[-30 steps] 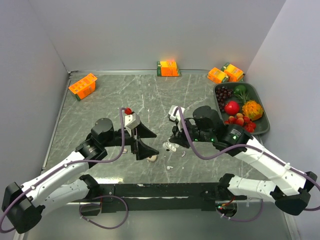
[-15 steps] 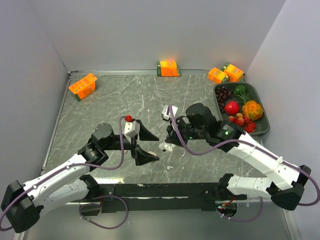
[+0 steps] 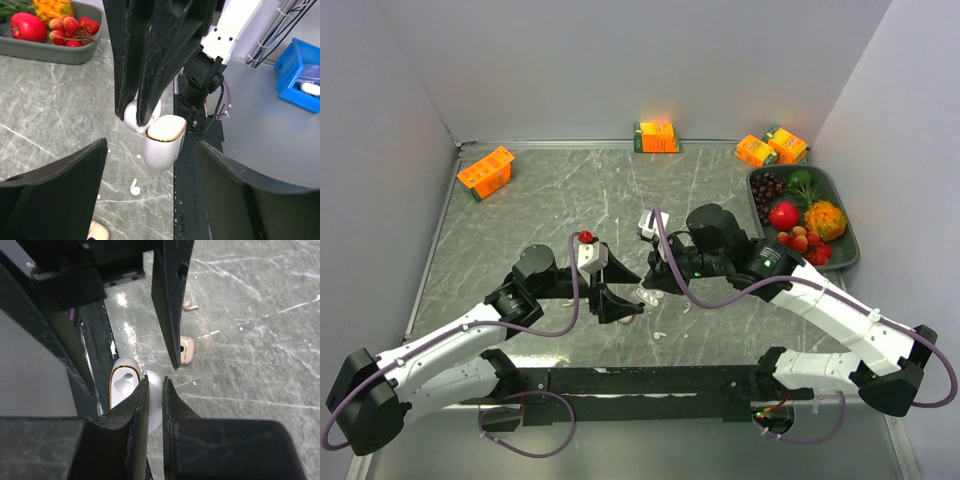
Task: Insert the wireless bluetooth earbuds into the charging case
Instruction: Adjust the charging case.
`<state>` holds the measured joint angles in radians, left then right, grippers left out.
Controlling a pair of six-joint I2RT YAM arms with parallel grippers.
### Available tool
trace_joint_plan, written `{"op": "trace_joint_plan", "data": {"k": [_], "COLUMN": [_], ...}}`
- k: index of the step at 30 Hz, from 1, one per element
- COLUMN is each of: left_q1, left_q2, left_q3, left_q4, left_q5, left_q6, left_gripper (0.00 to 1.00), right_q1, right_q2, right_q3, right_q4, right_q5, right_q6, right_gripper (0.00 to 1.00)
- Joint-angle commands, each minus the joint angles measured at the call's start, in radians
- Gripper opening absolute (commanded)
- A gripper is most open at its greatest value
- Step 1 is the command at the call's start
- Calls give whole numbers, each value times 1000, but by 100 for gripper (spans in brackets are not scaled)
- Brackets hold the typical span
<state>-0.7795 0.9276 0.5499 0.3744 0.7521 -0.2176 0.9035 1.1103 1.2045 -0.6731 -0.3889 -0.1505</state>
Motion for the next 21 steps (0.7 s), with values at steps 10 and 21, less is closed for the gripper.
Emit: {"op": "trace_joint_plan", "data": {"k": [10, 21], "left_q1": [-7, -10], "left_q2": [33, 36], "left_q3": [44, 38], "left_q4": [66, 49], "left_q5": [38, 46], "left_q6": [0, 1], "left_gripper": [52, 21], "right_q1": [14, 14], "right_q2": [42, 42], "right_q3": [79, 76], "right_q4": [50, 49], "right_q5": [-48, -47], "right_q6": [-4, 2], "right_gripper": [0, 0]}}
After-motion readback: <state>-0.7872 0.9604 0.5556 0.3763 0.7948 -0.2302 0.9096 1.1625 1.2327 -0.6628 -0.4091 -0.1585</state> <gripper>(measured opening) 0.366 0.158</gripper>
